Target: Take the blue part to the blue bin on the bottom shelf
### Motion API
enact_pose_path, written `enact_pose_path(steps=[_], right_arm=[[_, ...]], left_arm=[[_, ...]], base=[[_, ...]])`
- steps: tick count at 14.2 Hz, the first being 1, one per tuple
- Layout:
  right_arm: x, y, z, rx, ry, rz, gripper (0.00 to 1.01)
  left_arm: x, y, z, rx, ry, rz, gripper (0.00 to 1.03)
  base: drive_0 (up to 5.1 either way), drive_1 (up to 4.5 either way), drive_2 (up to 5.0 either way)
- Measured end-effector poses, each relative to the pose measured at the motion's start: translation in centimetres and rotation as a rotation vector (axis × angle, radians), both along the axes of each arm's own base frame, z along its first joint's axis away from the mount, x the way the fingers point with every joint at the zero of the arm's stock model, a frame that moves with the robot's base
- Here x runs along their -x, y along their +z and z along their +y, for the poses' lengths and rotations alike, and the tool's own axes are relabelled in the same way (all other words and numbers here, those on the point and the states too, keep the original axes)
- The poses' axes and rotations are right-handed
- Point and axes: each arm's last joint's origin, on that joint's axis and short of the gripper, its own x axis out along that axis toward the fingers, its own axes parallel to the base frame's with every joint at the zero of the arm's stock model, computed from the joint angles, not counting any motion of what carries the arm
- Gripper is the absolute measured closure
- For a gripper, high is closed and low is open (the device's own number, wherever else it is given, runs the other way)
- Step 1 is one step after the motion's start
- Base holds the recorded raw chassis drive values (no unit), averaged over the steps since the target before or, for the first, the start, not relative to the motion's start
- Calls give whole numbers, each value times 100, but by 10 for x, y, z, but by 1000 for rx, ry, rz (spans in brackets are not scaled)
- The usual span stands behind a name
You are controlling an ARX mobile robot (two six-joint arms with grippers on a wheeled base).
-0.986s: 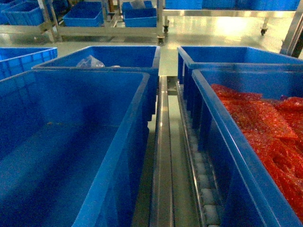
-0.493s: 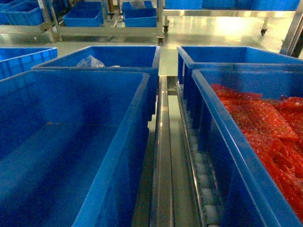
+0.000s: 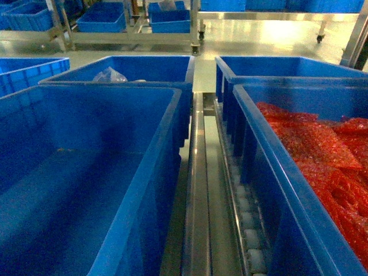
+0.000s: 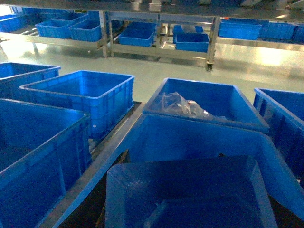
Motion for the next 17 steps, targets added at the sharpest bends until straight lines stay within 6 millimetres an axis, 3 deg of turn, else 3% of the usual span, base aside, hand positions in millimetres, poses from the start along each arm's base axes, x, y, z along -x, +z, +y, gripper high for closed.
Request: enact_pose_path(steps=[12, 13, 15, 17], right_arm=[[0, 0, 0, 0, 0, 0, 3], [0, 0, 0, 0, 0, 0, 3], [0, 0, 0, 0, 0, 0, 3], [0, 0, 0, 0, 0, 0, 3]], left_arm=[[0, 0, 0, 0, 0, 1, 59], [-1, -2, -3, -54, 84, 41, 59], [-13, -4, -11, -88, 89, 78, 59], [-49, -3, -22, -22, -31, 103, 59]], base=[[0, 0, 0], [0, 0, 0], [0, 0, 0], [0, 0, 0]])
